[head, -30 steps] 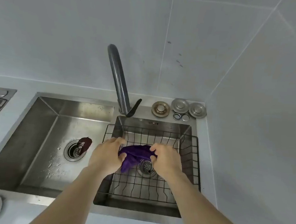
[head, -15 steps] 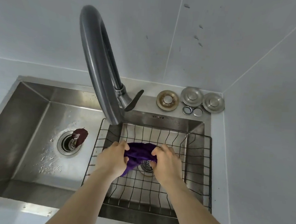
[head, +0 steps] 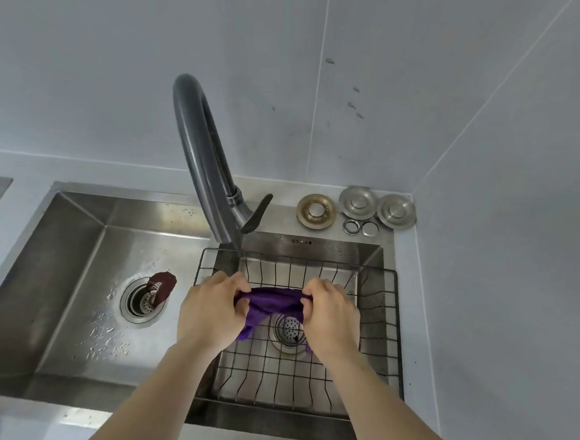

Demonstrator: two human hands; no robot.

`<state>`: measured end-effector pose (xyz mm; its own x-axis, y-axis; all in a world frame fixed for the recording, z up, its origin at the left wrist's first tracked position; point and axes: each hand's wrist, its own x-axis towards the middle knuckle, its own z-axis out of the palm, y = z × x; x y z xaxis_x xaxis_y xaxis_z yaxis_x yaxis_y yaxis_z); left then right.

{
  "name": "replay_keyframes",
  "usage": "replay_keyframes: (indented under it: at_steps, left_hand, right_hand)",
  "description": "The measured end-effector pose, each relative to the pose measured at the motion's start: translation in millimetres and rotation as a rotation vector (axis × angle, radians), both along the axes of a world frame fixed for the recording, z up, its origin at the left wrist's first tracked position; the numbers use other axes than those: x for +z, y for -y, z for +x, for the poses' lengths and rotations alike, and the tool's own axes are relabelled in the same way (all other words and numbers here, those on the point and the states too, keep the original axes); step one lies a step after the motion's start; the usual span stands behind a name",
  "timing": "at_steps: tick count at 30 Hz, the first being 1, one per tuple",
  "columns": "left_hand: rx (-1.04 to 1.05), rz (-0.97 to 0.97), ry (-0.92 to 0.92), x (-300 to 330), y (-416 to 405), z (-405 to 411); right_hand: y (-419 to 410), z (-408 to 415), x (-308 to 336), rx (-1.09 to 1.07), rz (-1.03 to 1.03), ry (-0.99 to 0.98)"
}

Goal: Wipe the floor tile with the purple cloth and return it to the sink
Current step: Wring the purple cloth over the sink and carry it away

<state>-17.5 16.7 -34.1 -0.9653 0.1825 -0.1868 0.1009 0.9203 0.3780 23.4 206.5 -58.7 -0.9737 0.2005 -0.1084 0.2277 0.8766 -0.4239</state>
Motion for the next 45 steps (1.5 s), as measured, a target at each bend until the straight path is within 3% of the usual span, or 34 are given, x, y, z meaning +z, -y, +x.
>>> replay_keyframes:
  at_steps: [14,28,45]
  left_hand:
    - [-0.067,0.275,-0.26,111.8,45.9,52.4]
    - [-0.146,0.262,-0.6,233.0,161.6,207.3]
    - [-0.139,0.132,-0.632,285.1,223.2,322.7]
  right_hand:
    - [20.0,47.9,136.1,-0.019,0.058,-0.334]
    - [130.2,215.8,275.3,-0.033,0.242,-0.739]
    - [175.0,354.2,321.1,-0.071,0.259,-0.714]
